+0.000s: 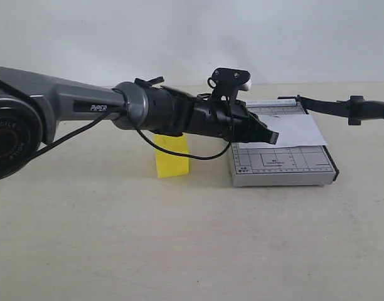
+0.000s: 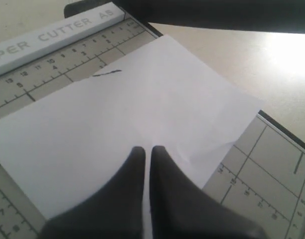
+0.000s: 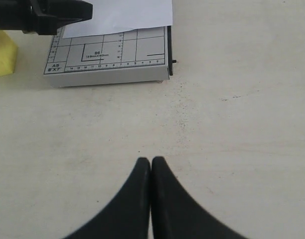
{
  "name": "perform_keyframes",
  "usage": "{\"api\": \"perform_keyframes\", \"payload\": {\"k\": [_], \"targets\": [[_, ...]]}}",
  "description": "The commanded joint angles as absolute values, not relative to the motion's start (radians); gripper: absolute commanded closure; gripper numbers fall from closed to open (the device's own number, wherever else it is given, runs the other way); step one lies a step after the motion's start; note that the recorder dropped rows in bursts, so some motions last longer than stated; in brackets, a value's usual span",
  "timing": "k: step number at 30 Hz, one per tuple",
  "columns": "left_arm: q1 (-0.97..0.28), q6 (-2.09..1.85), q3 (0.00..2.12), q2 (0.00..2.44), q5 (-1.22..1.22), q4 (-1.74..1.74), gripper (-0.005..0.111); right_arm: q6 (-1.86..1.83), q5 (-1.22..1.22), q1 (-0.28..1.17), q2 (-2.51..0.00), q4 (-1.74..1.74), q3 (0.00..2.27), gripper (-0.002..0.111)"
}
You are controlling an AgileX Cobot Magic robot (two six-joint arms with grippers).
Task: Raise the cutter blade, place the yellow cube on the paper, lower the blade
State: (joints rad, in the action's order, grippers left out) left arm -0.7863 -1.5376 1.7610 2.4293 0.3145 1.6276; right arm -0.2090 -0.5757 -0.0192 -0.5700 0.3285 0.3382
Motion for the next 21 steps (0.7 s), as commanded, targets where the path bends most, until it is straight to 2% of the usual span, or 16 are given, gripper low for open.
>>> {"api": "perform_keyframes", "payload": {"k": [1,8,15,21], "targets": [[-0.792,-1.516,1.770,2.414,0.310,1.559,0.102,-0.210,-0.573,-0.026,-0.571,0.333,0.337,0.108],[-0.784,-1.031,1.704,2.293,0.197,1.176,0.102,-0.210,-0.573,-0.026,-0.571,0.333,0.337,0.108],[-0.788,-0.945,1.709,2.355,0.308,1.053,0.102,-0.210,-0.573,-0.026,-0.571,0.335,0.337,0.108],[-0.788,-0.918,1.859,2.471,0.533,1.056,0.102,-0.212,-0.573,-0.026,-0.571,0.350,0.337,0.108]]}}
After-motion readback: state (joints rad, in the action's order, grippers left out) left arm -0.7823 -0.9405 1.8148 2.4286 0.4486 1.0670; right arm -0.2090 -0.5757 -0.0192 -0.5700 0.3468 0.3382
